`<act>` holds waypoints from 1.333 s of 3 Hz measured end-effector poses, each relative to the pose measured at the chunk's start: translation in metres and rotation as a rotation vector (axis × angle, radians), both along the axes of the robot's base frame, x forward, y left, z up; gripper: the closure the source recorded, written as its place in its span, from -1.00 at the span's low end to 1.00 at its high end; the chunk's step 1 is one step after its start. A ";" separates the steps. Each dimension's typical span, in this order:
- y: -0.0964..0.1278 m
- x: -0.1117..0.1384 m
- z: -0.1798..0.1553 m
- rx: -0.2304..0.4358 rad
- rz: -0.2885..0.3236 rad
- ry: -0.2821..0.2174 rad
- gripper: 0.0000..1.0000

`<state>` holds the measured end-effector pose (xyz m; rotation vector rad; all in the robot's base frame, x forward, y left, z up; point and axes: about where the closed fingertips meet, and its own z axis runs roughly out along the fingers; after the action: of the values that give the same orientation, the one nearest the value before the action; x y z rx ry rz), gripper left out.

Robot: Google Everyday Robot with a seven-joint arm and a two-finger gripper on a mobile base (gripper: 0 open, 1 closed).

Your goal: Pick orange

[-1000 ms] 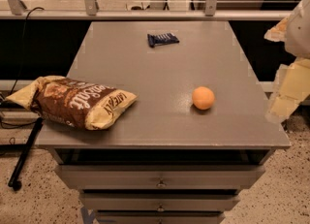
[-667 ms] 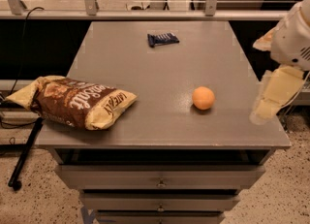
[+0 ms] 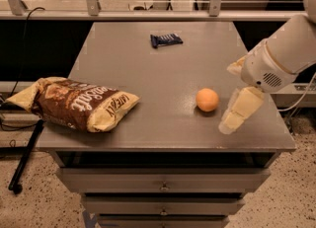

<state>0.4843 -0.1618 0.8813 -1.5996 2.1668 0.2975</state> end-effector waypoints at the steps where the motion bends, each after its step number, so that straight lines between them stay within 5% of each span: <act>1: 0.017 0.012 -0.021 0.084 0.005 -0.004 -1.00; 4: 0.038 0.031 -0.044 0.221 -0.026 0.006 0.30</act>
Offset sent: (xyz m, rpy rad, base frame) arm 0.0356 0.0337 -0.0501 0.1935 -0.0111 -0.0212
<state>0.5148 -0.1235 0.8376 -1.4481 2.0756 0.5149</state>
